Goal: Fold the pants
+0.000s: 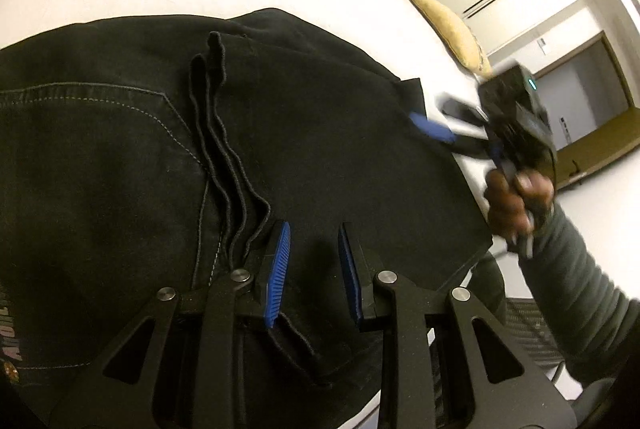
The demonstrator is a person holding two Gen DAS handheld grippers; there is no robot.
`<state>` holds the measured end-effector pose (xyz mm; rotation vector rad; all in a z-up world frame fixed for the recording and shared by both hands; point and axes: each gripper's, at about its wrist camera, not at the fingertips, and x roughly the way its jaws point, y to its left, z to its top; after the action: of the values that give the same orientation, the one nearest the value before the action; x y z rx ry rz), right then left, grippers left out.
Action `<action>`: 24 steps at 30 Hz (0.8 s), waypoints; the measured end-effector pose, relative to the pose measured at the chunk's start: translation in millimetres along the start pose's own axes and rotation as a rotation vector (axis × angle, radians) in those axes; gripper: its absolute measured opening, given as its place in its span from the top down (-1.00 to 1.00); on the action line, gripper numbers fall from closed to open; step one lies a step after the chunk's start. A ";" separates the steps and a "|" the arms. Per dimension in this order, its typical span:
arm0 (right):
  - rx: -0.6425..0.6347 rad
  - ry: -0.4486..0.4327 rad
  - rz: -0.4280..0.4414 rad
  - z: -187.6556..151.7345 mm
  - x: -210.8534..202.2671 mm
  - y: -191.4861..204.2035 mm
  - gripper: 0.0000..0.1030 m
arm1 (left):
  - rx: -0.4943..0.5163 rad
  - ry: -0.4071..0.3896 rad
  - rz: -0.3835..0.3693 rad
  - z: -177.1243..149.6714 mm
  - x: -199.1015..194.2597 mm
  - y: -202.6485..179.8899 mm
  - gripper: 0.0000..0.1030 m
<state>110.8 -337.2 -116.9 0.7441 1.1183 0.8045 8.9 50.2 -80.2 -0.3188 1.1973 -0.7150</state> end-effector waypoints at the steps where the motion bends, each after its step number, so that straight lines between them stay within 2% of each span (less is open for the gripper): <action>1: -0.001 0.023 0.012 -13.7 -0.2 1.2 -0.23 | -0.007 -0.005 -0.010 -4.2 -2.1 3.4 0.53; 5: -0.031 0.052 0.026 -75.0 -17.9 13.8 -0.23 | -0.015 -0.019 -0.021 -9.6 -11.8 10.9 0.53; 9: -0.012 -0.009 0.025 -113.5 -44.3 31.3 -0.23 | -0.050 -0.062 0.009 -6.1 -33.7 9.8 0.53; 10: -0.017 -0.029 0.034 -118.9 -48.0 36.3 -0.26 | -0.056 -0.078 0.022 5.1 -30.1 -5.3 0.53; 11: -0.028 -0.056 0.056 -125.6 -52.3 43.8 -0.27 | -0.059 -0.104 0.046 1.6 -45.7 -8.4 0.50; 12: -0.039 -0.080 0.071 -129.5 -53.6 46.7 -0.28 | -0.063 -0.128 0.062 -2.2 -61.2 -8.4 0.32; 13: -0.051 -0.111 0.084 -132.3 -55.5 55.1 -0.30 | -0.071 -0.163 0.070 -10.2 -77.1 -7.2 0.04; 14: -0.055 -0.134 0.096 -133.4 -54.4 61.0 -0.33 | -0.093 -0.222 0.074 -21.2 -97.4 -3.6 -0.56; 15: -0.053 -0.148 0.110 -130.9 -52.5 66.3 -0.33 | -0.118 -0.275 0.080 -30.5 -113.7 0.3 -0.76; 16: -0.059 -0.160 0.132 -127.4 -47.5 72.9 -0.33 | -0.154 -0.341 0.081 -40.3 -137.6 4.4 -0.76; 18: -0.082 -0.169 0.177 -120.0 -32.8 85.0 -0.33 | -0.226 -0.403 0.066 -56.8 -170.9 20.3 -0.76; 21: -0.079 -0.178 0.264 -106.9 -2.4 103.3 -0.33 | -0.376 -0.545 -0.004 -78.7 -228.3 57.3 -0.76; 24: -0.043 -0.184 0.325 -101.9 18.5 108.9 -0.33 | -0.503 -0.632 -0.031 -98.7 -253.1 90.9 -0.76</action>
<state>-1.7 -254.4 -61.4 0.9580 0.8232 1.0075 -98.2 297.2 17.5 -0.9104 0.7459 -0.2841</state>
